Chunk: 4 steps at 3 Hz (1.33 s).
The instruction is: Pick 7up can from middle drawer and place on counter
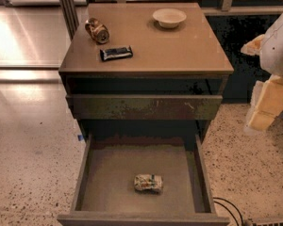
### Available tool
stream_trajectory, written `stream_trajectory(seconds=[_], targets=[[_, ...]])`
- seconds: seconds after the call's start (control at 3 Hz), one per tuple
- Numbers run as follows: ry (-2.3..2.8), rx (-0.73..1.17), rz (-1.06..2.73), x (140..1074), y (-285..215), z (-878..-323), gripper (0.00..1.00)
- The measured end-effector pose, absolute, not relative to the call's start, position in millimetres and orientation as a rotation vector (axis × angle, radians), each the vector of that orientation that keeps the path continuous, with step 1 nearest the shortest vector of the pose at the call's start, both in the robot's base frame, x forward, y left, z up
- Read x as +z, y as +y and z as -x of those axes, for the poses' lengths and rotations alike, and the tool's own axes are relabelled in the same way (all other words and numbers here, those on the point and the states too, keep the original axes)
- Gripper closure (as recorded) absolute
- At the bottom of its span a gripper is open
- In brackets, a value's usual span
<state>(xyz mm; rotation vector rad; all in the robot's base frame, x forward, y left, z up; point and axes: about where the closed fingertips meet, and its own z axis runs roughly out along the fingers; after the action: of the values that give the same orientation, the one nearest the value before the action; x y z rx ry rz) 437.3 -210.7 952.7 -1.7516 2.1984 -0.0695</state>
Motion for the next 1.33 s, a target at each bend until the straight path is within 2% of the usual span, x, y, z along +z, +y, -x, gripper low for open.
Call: stream_trajectory(seconds=[1.33], targets=[[2.051, 0.209, 1.983, 736.0, -143.8, -410.6, 0.0]])
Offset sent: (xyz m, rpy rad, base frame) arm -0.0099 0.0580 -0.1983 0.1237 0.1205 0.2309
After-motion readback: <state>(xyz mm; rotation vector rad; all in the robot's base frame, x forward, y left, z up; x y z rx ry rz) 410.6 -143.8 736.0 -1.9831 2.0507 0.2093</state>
